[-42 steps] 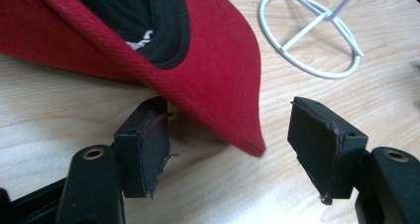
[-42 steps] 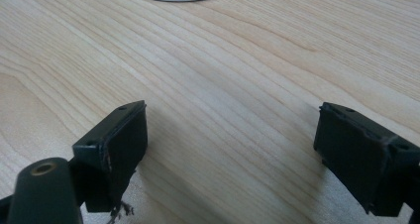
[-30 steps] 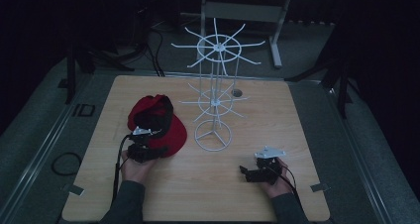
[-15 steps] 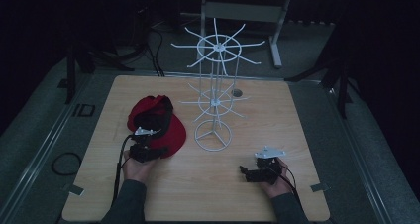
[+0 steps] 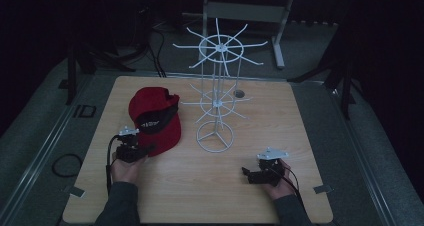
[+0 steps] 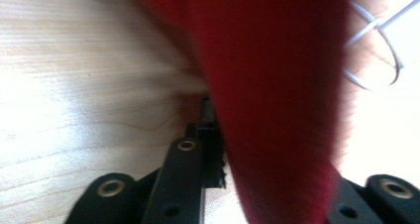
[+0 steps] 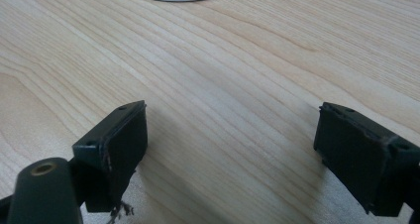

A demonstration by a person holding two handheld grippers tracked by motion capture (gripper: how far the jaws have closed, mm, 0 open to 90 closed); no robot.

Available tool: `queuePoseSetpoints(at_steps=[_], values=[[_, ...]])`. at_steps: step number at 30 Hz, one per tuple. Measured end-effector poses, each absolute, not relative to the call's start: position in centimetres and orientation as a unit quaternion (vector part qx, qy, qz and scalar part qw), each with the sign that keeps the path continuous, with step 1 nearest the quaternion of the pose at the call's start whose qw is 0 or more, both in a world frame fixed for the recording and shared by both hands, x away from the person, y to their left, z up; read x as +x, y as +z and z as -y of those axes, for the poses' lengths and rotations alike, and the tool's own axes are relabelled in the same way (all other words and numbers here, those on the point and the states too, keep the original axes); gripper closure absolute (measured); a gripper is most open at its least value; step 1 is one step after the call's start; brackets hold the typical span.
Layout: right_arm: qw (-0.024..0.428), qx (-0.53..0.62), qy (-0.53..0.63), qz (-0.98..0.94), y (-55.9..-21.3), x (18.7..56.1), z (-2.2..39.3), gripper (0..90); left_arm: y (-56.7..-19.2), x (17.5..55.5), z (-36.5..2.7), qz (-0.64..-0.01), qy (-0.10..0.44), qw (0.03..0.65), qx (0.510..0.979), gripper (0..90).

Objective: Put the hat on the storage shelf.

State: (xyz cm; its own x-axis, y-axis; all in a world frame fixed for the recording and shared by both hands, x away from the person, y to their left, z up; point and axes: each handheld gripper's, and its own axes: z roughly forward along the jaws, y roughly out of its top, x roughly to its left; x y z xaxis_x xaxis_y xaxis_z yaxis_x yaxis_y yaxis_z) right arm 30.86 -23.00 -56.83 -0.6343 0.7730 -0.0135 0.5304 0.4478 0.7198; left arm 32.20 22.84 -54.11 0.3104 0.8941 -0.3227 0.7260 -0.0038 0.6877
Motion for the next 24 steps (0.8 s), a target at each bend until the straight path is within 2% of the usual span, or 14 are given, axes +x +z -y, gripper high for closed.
queuePoseSetpoints(at_steps=[2, 24], values=[[0.173, 0.391, 0.351, -0.833, -56.83, 30.86, 23.0, 13.1, -54.01, 32.08, -22.83, -0.572, 0.113, 0.409, 0.702, 84.9], [0.172, 0.391, 0.351, -0.833, -56.83, 30.86, 22.99, 13.1, -53.43, 31.47, -23.66, -0.569, 0.141, 0.451, 0.673, 85.3]])
